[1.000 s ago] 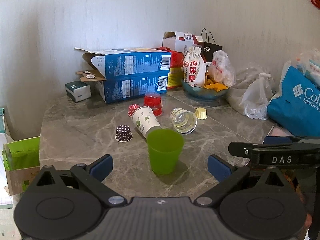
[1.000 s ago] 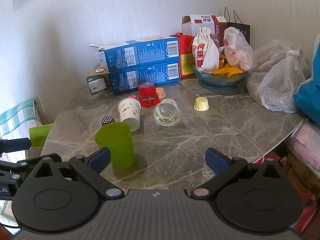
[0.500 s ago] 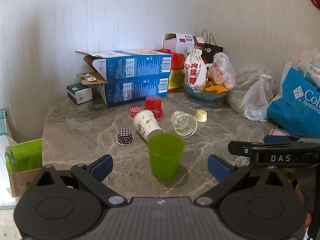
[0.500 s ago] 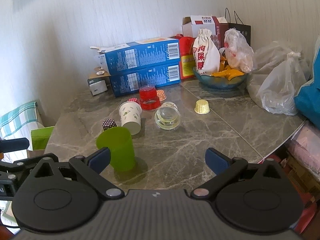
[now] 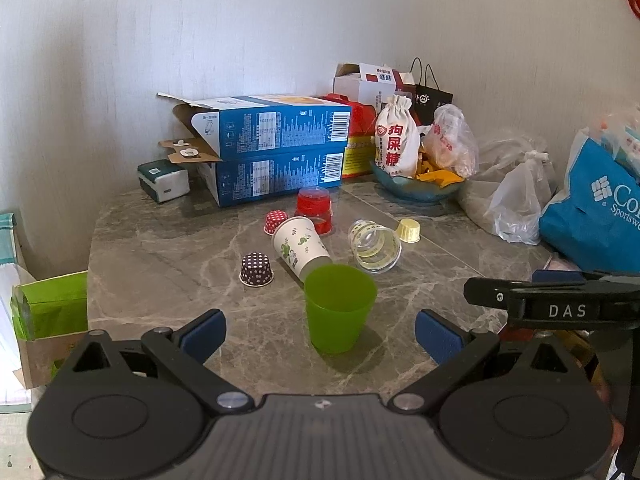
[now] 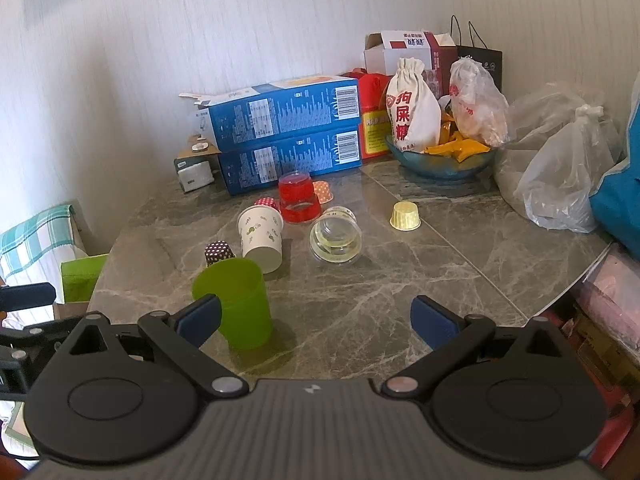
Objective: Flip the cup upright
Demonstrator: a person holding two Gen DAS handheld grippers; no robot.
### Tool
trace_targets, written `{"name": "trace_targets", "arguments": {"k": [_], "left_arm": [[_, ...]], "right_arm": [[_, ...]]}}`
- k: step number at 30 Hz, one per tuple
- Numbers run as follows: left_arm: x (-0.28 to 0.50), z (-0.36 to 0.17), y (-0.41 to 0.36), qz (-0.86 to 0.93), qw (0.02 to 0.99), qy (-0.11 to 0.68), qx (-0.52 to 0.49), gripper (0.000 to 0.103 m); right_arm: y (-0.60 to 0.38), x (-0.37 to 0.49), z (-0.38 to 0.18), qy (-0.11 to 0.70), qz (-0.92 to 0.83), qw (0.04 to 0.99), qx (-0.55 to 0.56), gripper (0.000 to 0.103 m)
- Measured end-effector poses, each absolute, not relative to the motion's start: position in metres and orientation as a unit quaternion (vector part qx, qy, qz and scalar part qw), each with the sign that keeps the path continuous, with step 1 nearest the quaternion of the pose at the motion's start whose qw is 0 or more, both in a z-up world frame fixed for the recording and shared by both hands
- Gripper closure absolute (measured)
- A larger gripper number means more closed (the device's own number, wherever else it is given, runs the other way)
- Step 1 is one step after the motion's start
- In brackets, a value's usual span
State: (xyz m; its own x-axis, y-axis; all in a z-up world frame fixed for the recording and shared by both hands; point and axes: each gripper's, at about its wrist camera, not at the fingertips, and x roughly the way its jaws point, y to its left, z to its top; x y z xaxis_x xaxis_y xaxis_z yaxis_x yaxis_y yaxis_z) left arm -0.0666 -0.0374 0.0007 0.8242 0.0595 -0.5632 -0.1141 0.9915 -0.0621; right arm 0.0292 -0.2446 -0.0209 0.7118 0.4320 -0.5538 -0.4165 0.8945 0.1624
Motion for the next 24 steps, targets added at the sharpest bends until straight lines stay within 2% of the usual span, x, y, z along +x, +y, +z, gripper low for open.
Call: {"name": "trace_targets", "arguments": {"k": [24], "left_arm": [[-0.0582,-0.0087,-0.0328,0.042,0.952,0.3,-0.048,0.001]], "right_arm": [[-0.242,0.0388,-0.0278,0.313,0.232,0.921,0.017,0.001]]}}
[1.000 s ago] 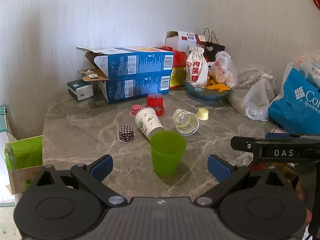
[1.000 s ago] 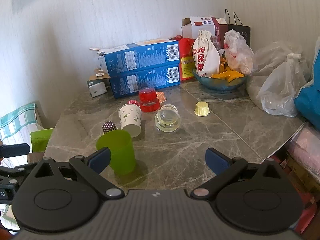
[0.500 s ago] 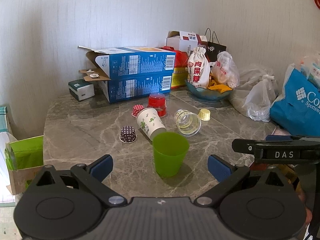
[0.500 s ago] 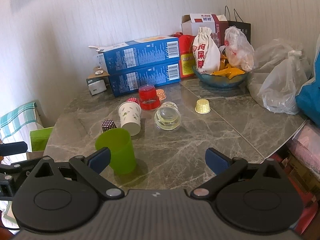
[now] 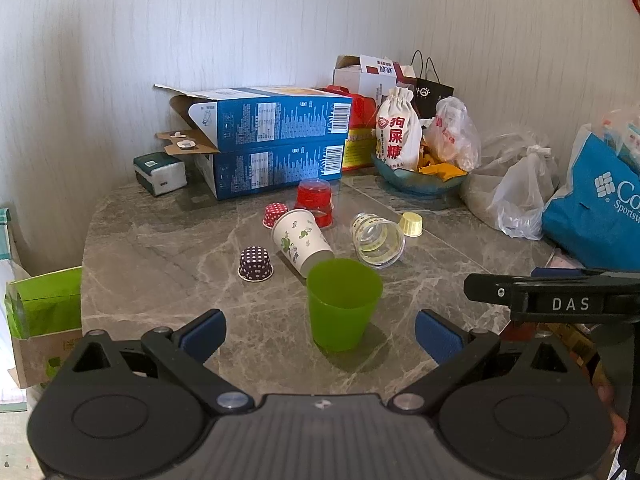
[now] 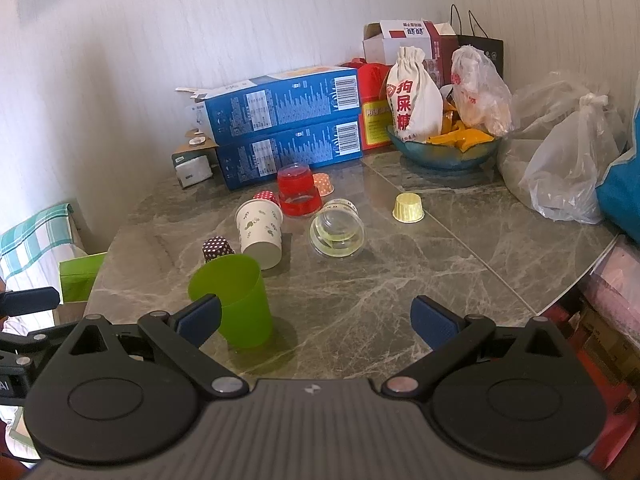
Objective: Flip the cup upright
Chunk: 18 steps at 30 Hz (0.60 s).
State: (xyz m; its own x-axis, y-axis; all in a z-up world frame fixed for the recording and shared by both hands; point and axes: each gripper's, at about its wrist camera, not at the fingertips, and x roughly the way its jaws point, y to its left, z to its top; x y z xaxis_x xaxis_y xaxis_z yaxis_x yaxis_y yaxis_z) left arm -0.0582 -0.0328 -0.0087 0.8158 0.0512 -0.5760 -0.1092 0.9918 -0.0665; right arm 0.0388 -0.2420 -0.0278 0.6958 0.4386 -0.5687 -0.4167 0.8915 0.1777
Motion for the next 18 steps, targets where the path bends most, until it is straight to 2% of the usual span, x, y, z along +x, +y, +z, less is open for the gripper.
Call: {"name": "trace_targets", "arguments": {"k": [18], "left_arm": [[-0.0536,-0.0079,-0.0351,0.04,0.952,0.298,-0.048,0.001]], "right_arm": [[-0.2412,0.0419,-0.0295,0.315,0.233,0.92,0.016,0.001]]}}
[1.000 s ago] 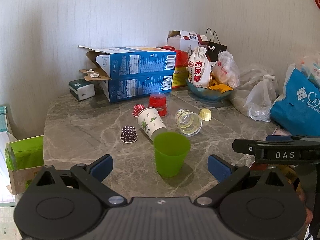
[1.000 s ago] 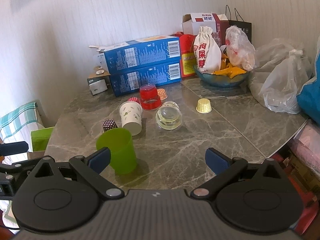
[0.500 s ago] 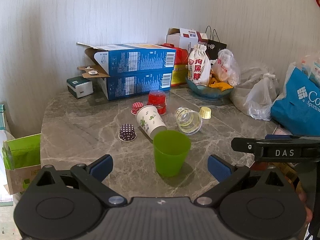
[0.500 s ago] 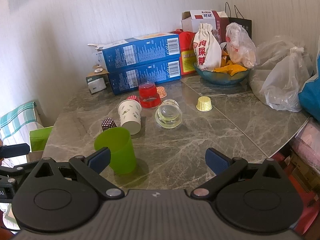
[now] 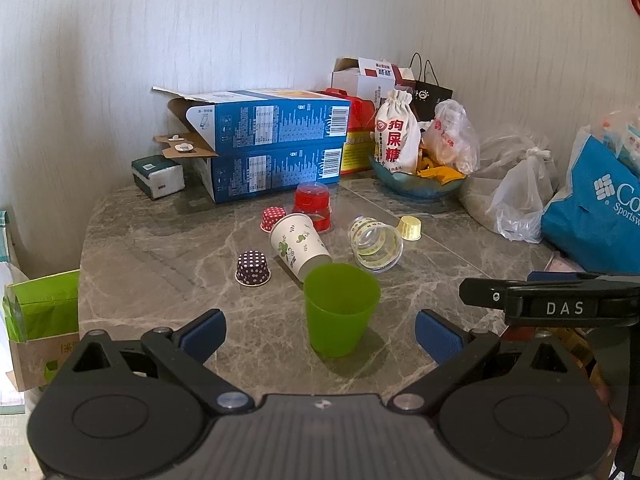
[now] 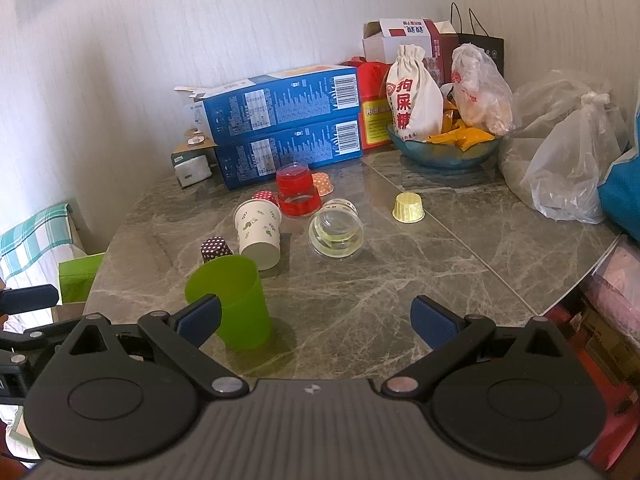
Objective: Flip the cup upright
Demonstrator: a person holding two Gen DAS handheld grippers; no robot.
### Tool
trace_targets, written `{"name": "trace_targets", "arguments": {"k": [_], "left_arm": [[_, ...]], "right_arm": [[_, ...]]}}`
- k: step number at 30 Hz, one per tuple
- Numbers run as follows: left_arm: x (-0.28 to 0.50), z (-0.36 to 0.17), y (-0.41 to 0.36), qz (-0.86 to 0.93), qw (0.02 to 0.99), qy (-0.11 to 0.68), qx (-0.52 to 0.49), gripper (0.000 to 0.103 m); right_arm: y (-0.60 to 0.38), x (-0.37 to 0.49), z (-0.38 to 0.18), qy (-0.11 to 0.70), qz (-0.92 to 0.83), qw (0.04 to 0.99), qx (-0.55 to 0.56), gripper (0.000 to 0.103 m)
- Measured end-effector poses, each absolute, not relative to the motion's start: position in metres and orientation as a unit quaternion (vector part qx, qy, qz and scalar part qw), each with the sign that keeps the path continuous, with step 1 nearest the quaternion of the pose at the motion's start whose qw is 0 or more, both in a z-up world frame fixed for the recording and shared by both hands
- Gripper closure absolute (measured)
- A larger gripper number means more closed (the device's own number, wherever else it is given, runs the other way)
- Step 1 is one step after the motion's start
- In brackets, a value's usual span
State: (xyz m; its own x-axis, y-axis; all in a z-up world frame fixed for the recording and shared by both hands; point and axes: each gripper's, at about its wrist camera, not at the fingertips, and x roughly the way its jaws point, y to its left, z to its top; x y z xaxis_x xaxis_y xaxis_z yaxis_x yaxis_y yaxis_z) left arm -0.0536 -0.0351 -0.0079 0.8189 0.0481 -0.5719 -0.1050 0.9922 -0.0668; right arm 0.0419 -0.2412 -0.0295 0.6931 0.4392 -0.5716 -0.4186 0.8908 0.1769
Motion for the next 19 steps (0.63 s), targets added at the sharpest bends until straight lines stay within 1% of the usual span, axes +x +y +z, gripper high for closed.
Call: {"name": "trace_targets", "arguments": {"k": [7,19], "left_arm": [[-0.0533,-0.008,-0.0384,0.039,0.954,0.295,-0.038,0.001],[-0.0525,-0.0071,-0.0358,0.037,0.957,0.283,-0.053,0.001]], "right_arm": [[-0.2403,0.0445,-0.0309,0.317,0.234,0.919,0.015,0.001],[-0.242,0.0498,-0.034,0.322,0.231,0.918,0.018,0.001]]}}
